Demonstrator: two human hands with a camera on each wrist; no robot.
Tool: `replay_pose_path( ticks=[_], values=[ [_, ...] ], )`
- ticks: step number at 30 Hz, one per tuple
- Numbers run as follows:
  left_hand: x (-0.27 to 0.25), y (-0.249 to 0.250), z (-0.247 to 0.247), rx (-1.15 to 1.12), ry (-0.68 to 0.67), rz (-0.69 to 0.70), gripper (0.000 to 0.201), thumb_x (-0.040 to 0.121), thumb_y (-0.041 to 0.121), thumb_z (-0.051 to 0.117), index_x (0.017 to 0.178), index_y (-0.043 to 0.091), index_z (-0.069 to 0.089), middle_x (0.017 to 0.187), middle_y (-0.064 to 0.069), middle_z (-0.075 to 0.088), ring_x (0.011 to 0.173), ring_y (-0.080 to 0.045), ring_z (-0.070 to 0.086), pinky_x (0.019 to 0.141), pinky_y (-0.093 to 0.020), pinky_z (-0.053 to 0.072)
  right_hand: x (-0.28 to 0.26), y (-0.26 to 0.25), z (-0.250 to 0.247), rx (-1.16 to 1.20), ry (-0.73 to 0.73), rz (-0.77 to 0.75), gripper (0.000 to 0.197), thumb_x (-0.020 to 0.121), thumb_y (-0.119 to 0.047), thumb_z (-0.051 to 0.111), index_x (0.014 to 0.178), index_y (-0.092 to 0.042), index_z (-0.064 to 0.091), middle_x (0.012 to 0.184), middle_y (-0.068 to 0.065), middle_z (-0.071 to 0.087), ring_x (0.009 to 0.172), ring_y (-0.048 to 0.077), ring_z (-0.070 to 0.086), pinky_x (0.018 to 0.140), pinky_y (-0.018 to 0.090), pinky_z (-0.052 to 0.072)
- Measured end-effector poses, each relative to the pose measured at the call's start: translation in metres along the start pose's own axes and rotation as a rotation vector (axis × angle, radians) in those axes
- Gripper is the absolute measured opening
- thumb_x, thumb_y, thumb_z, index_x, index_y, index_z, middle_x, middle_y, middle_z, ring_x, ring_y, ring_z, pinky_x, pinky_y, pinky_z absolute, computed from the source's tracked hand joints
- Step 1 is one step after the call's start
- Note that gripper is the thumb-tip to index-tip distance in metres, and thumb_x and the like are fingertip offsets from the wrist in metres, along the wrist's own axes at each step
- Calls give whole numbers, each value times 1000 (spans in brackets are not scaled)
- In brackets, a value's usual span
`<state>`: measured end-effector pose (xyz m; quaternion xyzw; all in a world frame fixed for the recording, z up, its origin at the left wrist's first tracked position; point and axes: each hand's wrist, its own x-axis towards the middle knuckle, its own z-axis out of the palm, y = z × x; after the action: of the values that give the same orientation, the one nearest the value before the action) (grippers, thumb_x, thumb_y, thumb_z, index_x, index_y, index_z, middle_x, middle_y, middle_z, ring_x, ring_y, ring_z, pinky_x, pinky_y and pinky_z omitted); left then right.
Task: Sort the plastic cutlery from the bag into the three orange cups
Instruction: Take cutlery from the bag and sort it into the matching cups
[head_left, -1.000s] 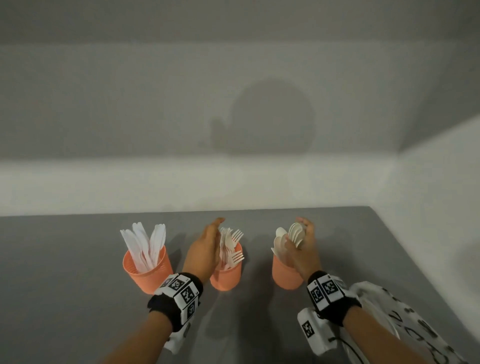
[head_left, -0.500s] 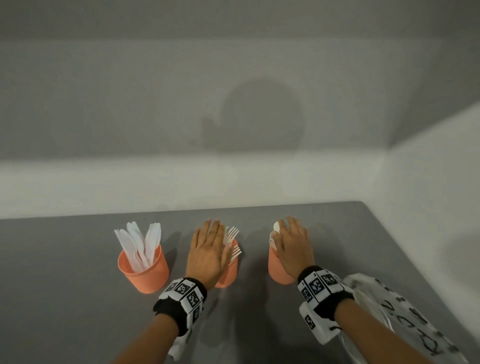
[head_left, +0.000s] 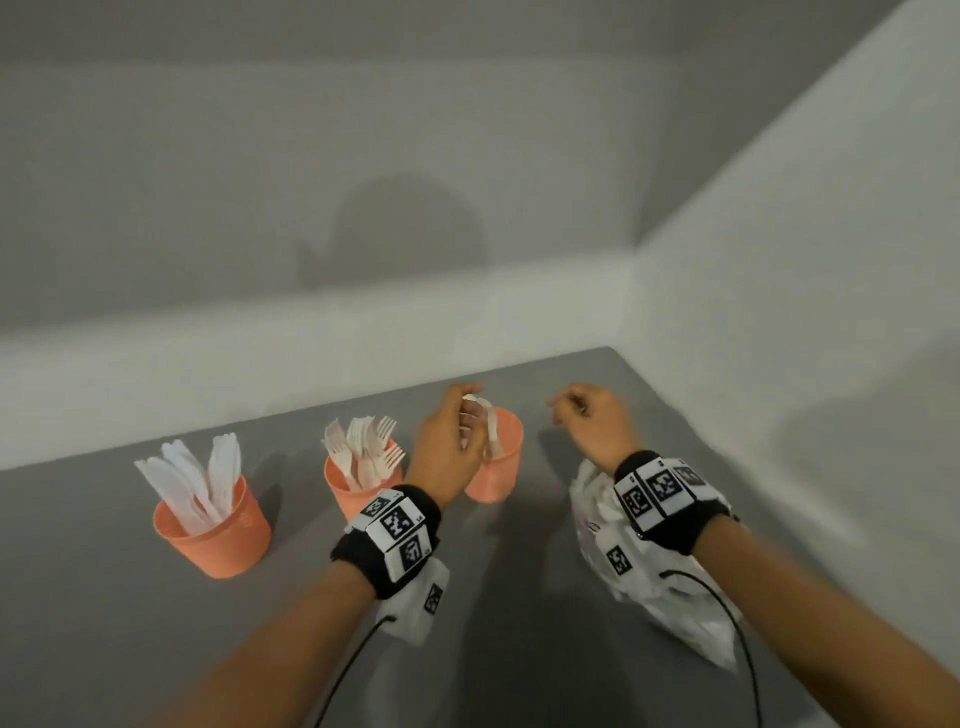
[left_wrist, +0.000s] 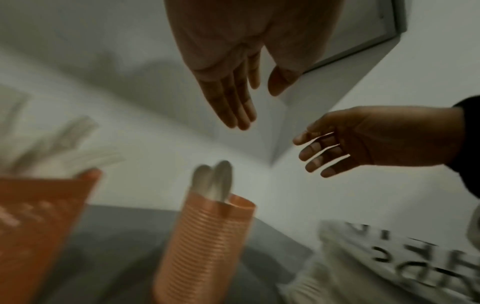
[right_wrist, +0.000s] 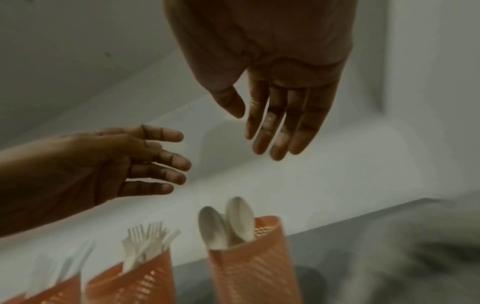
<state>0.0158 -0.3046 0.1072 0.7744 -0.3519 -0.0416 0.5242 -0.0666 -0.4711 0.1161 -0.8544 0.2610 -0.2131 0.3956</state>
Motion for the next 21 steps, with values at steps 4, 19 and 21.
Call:
replay_pose_path(
  ticks=[4, 19, 21],
  values=[
    [-10, 12, 54, -130, -91, -64, 24, 84, -6, 45, 104, 1, 57, 85, 1, 54, 67, 3, 52, 61, -7, 41, -37, 41, -34, -190, -62, 178, 26, 87, -15, 54, 66, -1, 61, 72, 23, 65, 66, 31, 57, 63, 33, 47],
    [-40, 13, 129, 257, -547, -267, 63, 85, -2, 47, 143, 15, 32, 148, -10, 37, 136, -25, 35, 109, -25, 25, -74, 116, -47, -748, -729, 419, 69, 87, -38, 56, 143, -11, 27, 148, 14, 35, 135, 31, 35, 113, 38, 29],
    [-40, 17, 126, 242, -539, -213, 64, 82, -4, 47, 142, 15, 35, 147, -10, 37, 136, -23, 35, 110, -24, 24, -67, 120, -47, -757, -802, 445, 75, 86, -39, 56, 147, -13, 21, 152, 12, 29, 139, 30, 30, 115, 38, 26]
  ],
)
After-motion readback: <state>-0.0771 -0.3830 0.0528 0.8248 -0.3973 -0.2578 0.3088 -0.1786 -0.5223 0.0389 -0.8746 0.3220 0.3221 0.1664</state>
